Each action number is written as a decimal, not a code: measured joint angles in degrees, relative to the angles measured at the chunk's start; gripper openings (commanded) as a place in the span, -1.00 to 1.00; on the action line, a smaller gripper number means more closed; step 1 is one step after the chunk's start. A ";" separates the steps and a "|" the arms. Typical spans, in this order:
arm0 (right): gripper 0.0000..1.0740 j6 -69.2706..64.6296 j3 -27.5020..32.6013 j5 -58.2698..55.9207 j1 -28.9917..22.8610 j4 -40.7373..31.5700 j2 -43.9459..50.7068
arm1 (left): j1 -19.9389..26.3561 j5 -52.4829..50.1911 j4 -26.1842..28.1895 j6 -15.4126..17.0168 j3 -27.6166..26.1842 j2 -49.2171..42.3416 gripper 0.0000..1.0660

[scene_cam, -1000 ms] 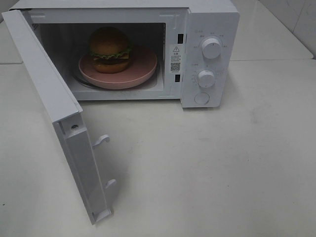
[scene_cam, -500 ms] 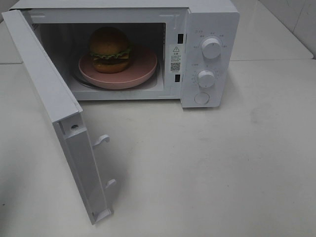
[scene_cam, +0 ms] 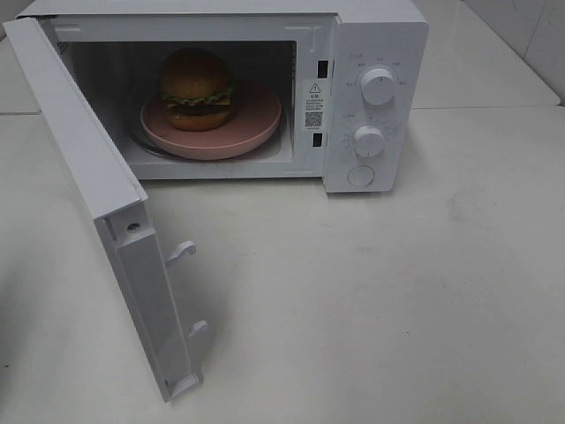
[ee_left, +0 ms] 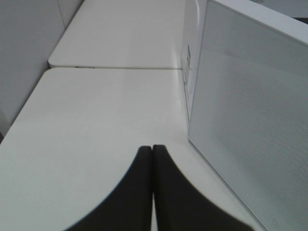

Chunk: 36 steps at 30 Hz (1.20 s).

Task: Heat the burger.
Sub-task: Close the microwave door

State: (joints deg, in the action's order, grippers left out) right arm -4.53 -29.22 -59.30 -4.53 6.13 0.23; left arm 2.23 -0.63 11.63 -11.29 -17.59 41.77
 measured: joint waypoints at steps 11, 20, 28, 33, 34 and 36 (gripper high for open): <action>0.41 0.00 0.00 0.00 0.00 0.00 0.00 | 0.00 -26.93 -11.63 10.31 7.62 11.75 -1.00; 0.41 0.00 0.00 0.00 0.00 0.00 0.00 | 0.00 -43.03 -35.70 27.50 7.79 25.78 -1.00; 0.41 0.00 0.00 0.00 0.00 0.00 0.00 | -0.92 -56.95 -40.91 29.11 7.39 37.87 -1.00; 0.41 0.00 0.00 0.00 0.00 0.00 0.00 | -6.76 -58.73 -39.48 25.38 6.02 42.57 -1.00; 0.41 0.00 0.00 0.00 0.00 0.00 0.00 | -9.91 -59.01 -36.44 23.55 5.96 43.60 -1.00; 0.41 0.00 0.00 0.00 0.00 0.00 0.00 | -11.12 -58.96 -34.95 22.92 5.96 44.00 -1.00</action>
State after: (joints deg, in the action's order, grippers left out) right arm -4.53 -29.22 -59.30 -4.53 6.13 0.23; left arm -8.88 -59.59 -23.32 11.63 -11.63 85.77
